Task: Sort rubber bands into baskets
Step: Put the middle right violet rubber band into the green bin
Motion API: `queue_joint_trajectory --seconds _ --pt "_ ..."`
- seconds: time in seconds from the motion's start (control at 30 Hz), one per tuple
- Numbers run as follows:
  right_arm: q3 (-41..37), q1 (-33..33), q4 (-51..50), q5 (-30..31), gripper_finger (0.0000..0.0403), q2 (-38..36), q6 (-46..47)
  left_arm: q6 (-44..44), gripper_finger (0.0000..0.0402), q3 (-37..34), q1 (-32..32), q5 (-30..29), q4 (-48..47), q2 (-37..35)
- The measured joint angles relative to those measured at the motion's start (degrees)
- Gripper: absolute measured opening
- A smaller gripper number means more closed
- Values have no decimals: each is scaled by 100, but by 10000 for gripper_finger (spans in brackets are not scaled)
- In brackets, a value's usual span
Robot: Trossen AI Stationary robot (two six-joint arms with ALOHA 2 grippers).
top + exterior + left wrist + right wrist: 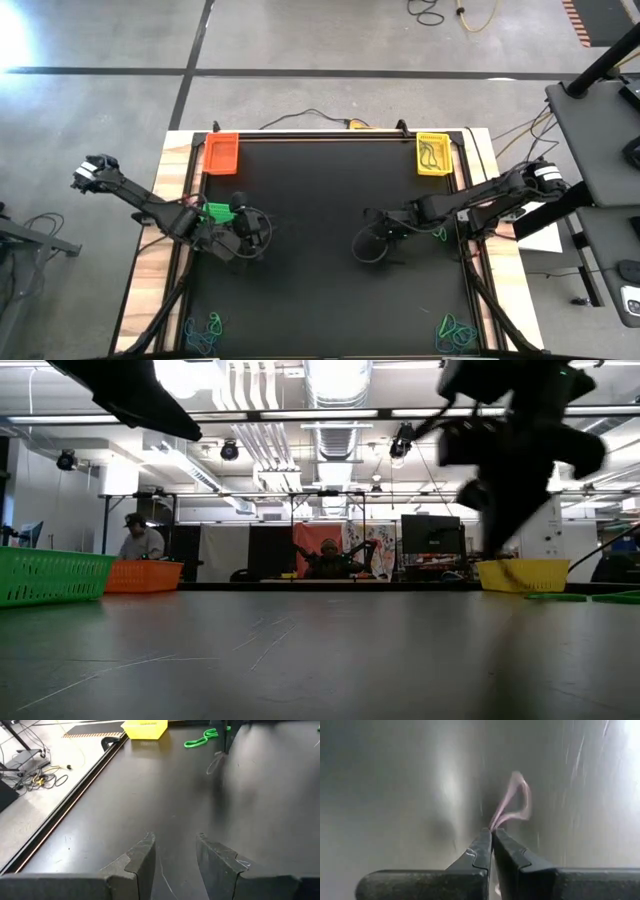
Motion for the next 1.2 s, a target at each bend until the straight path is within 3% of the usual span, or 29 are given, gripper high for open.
queue_joint_trajectory --seconds 0.33,0.5,0.83,1.07,1.2 --pt "783 -138 2241 17 9 1179 -897 6 123 -2 0 6 4 -8" --pt "1427 -215 3173 36 9 2088 -921 -47 123 30 0 419 4 -15" --pt "2802 -211 2859 171 16 3807 -489 -767 123 -15 0 607 -132 -21" --pt "3035 -153 2773 194 87 3949 -189 -1047 123 -24 0 788 -112 132" --pt "2786 21 2800 754 143 3532 -243 -1151 123 -37 11 769 132 385"
